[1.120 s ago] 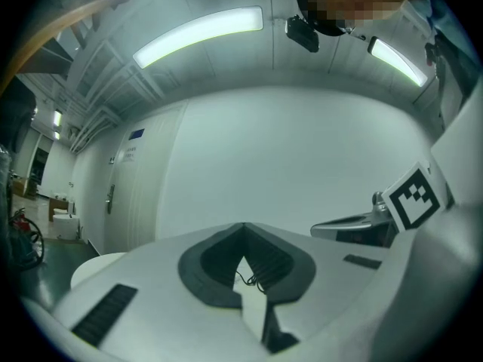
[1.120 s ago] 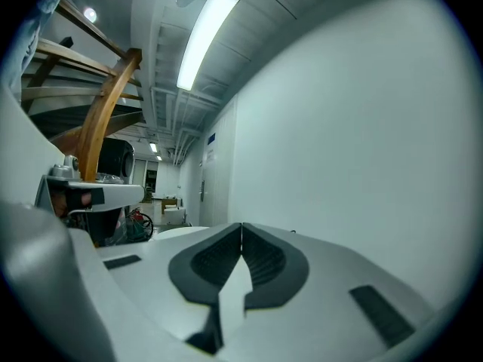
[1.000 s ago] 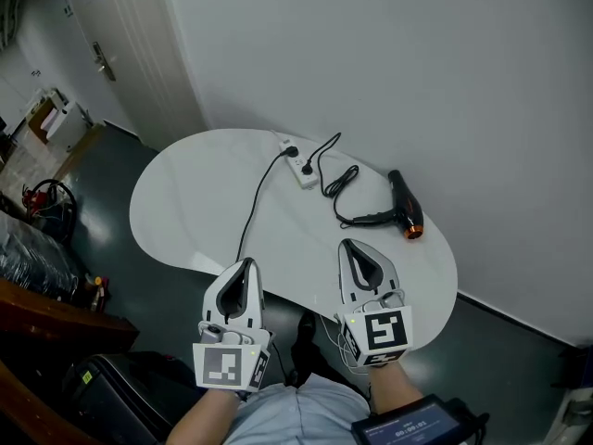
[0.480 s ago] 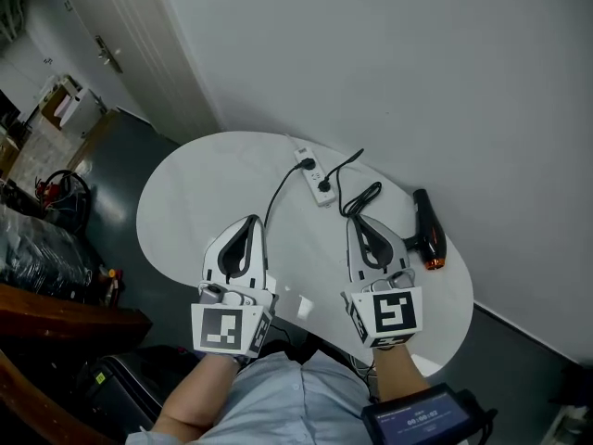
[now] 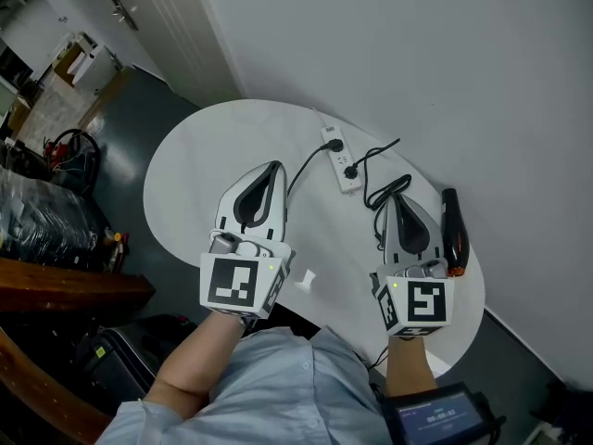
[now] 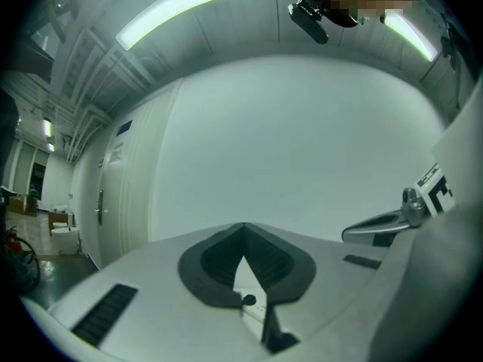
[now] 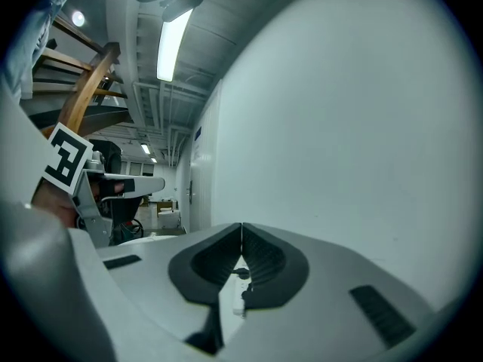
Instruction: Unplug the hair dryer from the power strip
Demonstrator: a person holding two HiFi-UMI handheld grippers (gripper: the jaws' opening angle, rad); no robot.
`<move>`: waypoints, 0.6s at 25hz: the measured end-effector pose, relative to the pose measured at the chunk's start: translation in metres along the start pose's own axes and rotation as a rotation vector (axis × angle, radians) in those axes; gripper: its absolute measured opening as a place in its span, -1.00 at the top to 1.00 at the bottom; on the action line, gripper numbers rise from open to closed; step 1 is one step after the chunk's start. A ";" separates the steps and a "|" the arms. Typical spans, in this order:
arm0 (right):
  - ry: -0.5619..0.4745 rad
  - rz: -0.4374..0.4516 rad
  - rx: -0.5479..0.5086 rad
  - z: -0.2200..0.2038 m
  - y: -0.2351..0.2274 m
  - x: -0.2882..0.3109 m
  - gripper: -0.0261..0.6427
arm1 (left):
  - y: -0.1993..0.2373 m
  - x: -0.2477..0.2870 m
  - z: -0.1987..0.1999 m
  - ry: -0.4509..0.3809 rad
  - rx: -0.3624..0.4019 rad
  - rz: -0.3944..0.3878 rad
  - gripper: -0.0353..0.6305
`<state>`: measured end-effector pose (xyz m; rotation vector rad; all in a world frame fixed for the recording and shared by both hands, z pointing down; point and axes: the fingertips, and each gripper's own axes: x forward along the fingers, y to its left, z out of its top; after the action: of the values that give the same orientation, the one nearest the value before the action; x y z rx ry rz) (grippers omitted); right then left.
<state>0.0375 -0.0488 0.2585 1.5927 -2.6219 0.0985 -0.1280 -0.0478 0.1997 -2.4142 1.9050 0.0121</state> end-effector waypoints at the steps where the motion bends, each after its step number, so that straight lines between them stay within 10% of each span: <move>1: 0.004 -0.006 0.001 -0.002 -0.002 0.005 0.92 | 0.001 0.006 -0.004 0.006 -0.001 -0.008 0.90; 15: 0.144 -0.083 0.021 -0.061 -0.023 0.069 0.91 | 0.018 0.094 -0.109 0.311 -0.025 -0.159 0.90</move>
<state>0.0276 -0.1149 0.3264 1.6323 -2.4524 0.2278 -0.1271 -0.1491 0.3029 -2.7111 1.8219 -0.3708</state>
